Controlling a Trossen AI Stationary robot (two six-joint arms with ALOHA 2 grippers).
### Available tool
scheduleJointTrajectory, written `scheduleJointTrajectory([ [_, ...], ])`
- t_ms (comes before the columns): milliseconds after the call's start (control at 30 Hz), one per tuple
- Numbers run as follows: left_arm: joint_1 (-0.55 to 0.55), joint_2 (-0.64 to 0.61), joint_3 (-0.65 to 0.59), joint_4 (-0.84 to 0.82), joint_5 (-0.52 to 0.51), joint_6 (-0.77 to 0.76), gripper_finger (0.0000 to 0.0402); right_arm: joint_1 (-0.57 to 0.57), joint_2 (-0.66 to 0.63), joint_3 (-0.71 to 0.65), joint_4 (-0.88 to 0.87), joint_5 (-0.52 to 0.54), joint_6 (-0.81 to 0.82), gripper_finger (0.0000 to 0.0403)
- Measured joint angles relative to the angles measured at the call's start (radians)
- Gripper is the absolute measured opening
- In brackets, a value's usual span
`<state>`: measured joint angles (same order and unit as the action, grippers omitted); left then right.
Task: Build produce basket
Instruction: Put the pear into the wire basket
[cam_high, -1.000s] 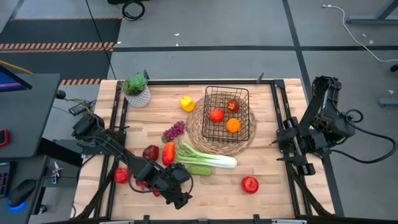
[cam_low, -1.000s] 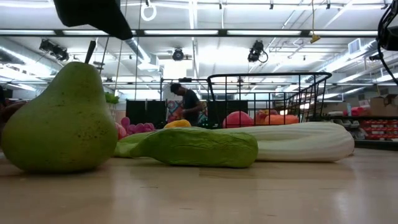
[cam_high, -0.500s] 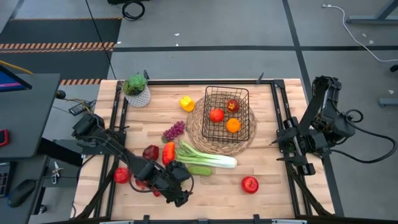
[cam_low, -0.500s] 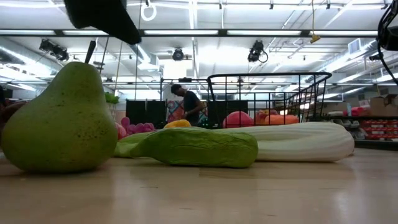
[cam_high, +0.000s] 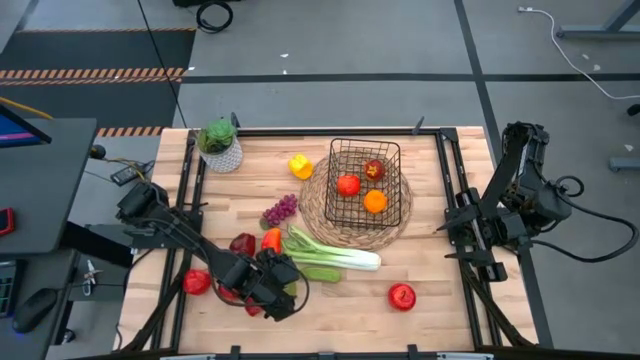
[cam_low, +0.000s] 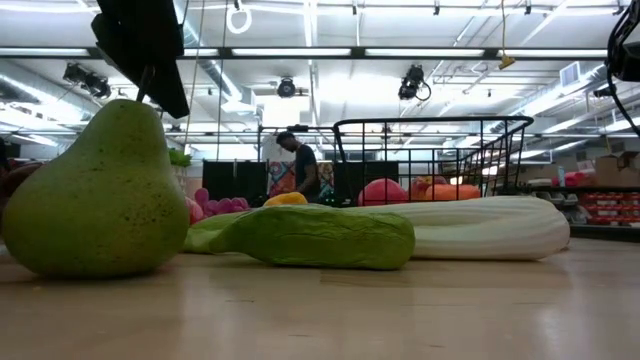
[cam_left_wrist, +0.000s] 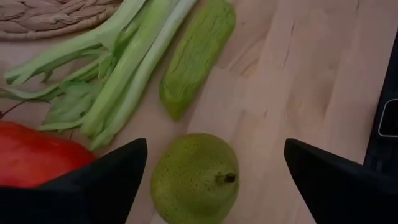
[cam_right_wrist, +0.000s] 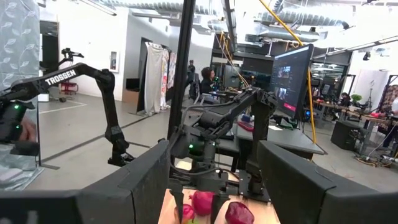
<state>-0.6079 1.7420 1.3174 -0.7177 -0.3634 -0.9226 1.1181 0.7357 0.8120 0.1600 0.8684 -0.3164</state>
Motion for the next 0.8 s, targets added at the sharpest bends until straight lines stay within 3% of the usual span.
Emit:
scheduleJointTrajectory([
  [800, -0.014, 0.0, 0.0, -0.064, 0.01, 0.003, 0.0198, 0.0, 0.0, 0.0, 0.0, 0.0, 0.0, 0.0247],
])
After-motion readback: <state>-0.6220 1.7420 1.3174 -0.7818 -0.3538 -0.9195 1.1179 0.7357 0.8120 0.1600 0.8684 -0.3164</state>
